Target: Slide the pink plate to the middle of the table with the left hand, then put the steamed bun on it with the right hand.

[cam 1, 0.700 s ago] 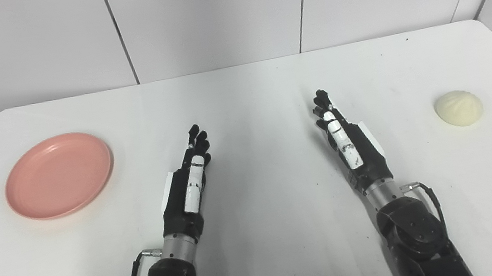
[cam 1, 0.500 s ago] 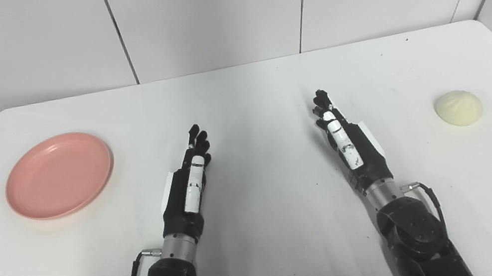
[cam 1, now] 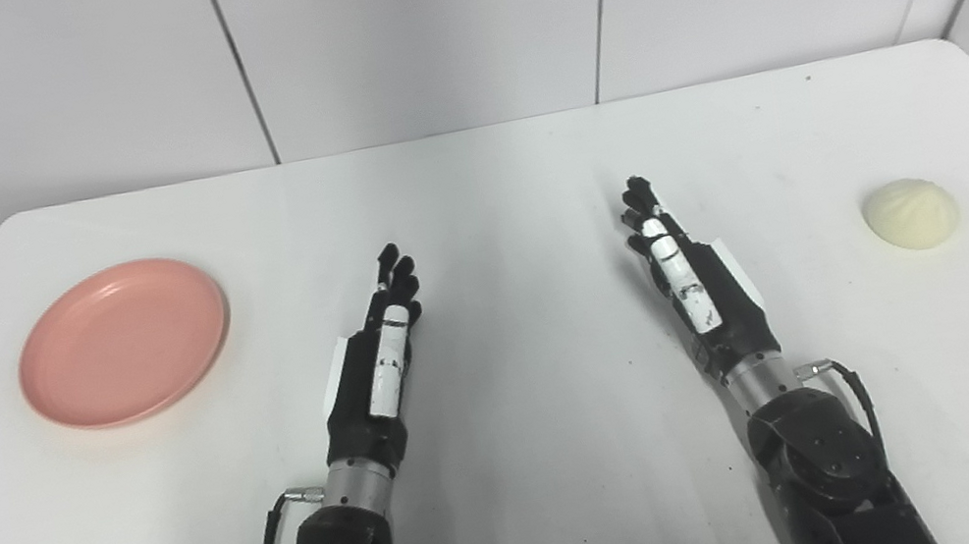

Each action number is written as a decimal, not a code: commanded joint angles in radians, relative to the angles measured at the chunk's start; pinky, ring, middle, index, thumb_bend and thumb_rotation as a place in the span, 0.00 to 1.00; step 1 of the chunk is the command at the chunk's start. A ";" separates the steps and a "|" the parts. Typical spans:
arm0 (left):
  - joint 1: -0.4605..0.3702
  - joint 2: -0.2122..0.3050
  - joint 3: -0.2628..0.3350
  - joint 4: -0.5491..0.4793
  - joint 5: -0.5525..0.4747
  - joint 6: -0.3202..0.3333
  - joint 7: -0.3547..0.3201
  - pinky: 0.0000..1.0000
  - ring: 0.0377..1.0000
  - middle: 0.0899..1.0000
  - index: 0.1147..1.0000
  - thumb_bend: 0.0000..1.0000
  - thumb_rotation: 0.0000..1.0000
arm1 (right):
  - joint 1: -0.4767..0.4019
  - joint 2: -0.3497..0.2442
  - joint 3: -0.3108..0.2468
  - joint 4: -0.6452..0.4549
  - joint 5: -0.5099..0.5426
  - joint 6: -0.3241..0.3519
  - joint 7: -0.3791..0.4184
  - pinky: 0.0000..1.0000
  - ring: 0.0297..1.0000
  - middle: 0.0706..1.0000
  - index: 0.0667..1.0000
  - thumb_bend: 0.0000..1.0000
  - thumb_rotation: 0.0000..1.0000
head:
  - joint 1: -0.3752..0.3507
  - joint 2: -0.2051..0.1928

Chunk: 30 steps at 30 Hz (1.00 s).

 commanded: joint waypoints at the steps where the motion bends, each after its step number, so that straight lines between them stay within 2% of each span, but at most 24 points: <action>1: 0.056 0.007 -0.004 0.105 0.012 -0.034 0.009 1.00 1.00 1.00 1.00 0.34 1.00 | 0.053 -0.002 -0.007 0.077 0.019 -0.035 0.008 1.00 1.00 1.00 1.00 0.19 1.00 | 0.000 0.000; 2: 0.051 0.004 -0.007 0.115 0.019 -0.041 0.013 1.00 1.00 1.00 1.00 0.34 1.00 | 0.052 -0.007 -0.009 0.079 0.024 -0.036 0.010 1.00 1.00 1.00 1.00 0.20 1.00 | 0.027 -0.005; 5: 0.039 -0.008 -0.012 0.144 0.033 -0.054 0.025 1.00 1.00 1.00 1.00 0.33 1.00 | 0.047 -0.020 -0.013 0.088 0.036 -0.045 0.020 1.00 1.00 1.00 1.00 0.23 1.00 | 0.048 -0.011; 8: 0.034 -0.014 -0.012 0.162 0.039 -0.062 0.031 1.00 1.00 1.00 1.00 0.36 1.00 | 0.048 -0.024 -0.017 0.079 0.048 -0.030 0.025 1.00 1.00 1.00 1.00 0.18 1.00 | 0.049 -0.012; 21: 0.018 -0.025 -0.003 0.197 0.040 -0.090 0.037 1.00 1.00 1.00 1.00 0.35 1.00 | 0.040 -0.030 -0.017 0.091 0.073 -0.035 0.035 1.00 1.00 1.00 1.00 0.21 1.00 | 0.045 -0.012; 30: 0.008 -0.026 0.004 0.173 0.034 -0.076 0.036 1.00 1.00 1.00 1.00 0.33 1.00 | 0.038 -0.035 -0.018 0.092 0.087 -0.028 0.046 1.00 1.00 1.00 1.00 0.21 1.00 | 0.048 -0.013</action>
